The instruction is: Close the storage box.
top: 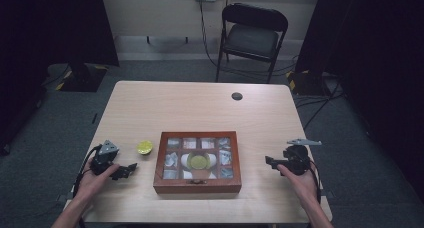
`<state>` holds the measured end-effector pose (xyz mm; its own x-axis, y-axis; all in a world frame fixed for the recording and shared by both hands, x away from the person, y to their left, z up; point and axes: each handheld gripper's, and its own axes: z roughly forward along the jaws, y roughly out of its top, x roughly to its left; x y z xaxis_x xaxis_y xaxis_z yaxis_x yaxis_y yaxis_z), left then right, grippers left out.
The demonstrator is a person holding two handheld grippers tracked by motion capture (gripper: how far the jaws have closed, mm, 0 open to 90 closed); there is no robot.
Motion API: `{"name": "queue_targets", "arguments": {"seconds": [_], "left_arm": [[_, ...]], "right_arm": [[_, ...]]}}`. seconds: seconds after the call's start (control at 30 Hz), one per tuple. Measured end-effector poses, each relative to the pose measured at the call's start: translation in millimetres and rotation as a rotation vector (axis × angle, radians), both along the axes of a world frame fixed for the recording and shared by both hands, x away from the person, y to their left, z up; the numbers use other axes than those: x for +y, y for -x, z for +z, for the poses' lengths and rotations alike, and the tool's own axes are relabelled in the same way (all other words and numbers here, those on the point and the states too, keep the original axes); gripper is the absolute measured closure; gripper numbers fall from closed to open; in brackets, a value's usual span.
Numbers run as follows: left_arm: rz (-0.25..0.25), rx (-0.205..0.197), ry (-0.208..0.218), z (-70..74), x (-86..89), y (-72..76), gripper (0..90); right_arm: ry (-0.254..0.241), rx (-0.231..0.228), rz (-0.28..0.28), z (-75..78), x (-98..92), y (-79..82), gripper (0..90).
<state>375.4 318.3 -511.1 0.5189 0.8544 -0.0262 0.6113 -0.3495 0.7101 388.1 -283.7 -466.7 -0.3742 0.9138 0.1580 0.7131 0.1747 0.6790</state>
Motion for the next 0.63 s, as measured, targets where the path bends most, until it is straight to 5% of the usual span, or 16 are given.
{"name": "queue_targets", "arguments": {"seconds": [0.27,0.43,0.53,0.63], "left_arm": [[0.015,0.005,-0.002,-0.1,-0.6,0.1,0.1],[0.027,0.008,-0.001,0.0,-1.1,0.9,0.0],[0.031,0.006,0.0,-0.2,-1.3,1.1,0.0],[0.034,0.006,-0.001,-0.1,-1.4,1.3,0.0]], "right_arm": [[0.12,0.035,-0.081,-22.4,-9.2,-3.3,16.3],[0.171,-0.034,-0.105,-29.4,-5.0,-0.1,12.9],[0.152,-0.095,-0.104,-35.6,-4.5,2.9,10.9],[0.154,-0.094,-0.11,-35.6,-4.2,3.2,10.9]]}}
